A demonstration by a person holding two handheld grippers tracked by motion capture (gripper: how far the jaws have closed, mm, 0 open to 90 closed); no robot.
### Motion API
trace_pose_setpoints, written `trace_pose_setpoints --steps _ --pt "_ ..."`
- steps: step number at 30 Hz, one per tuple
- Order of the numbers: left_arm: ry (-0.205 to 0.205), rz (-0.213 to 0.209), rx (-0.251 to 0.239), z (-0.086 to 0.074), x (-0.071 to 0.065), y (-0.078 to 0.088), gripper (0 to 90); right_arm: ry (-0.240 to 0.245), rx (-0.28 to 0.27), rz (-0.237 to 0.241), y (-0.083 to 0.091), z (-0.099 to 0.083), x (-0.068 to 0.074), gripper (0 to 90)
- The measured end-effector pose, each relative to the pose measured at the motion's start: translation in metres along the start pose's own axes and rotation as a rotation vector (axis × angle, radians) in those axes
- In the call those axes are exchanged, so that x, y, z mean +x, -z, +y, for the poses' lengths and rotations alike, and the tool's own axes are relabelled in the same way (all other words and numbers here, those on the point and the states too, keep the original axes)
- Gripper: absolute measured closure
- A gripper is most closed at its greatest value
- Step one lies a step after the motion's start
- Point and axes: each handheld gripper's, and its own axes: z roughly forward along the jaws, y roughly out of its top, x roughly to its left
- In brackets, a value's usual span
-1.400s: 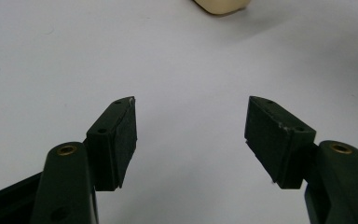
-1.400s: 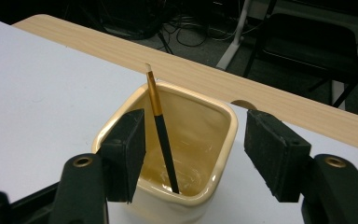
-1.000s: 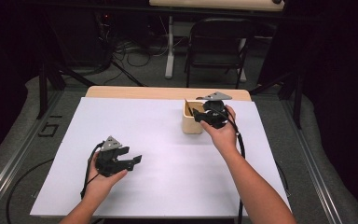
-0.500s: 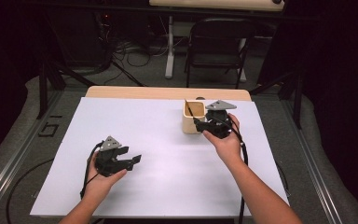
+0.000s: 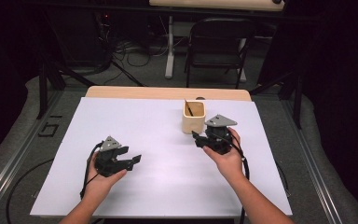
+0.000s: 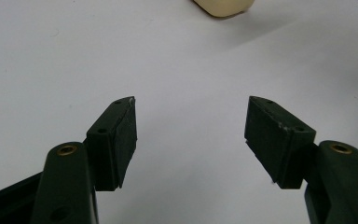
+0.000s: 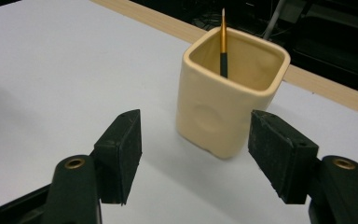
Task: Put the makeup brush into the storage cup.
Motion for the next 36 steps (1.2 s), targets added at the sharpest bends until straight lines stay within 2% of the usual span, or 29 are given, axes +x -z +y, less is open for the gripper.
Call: trace_pose_setpoints --steps 9,16,18,22,25,28,36 --pt "-0.006 -0.002 -0.001 0.000 -0.001 0.000 34.6 -0.037 0.002 0.004 0.009 -0.027 0.004 34.9" --pt "-0.008 -0.001 0.000 0.000 -0.001 0.000 34.6 -0.046 -0.005 0.006 0.017 -0.044 0.011 34.8" --pt "-0.005 -0.001 0.000 0.000 -0.001 0.000 34.6 -0.065 -0.008 0.018 0.019 -0.049 0.013 34.8" --pt "-0.011 0.002 -0.003 0.000 -0.001 0.001 34.6 -0.051 -0.003 0.018 0.022 -0.058 0.017 34.5" --pt "-0.001 0.006 -0.011 0.000 -0.001 0.001 34.6 -0.065 0.001 0.029 0.026 -0.064 0.019 34.3" --pt "-0.001 0.009 -0.009 0.000 -0.001 0.001 34.6 -0.043 0.009 0.025 0.029 -0.071 0.021 34.1" --pt "-0.007 0.014 -0.014 -0.002 -0.001 0.005 34.6 -0.043 0.020 0.032 0.038 -0.084 0.019 33.8"
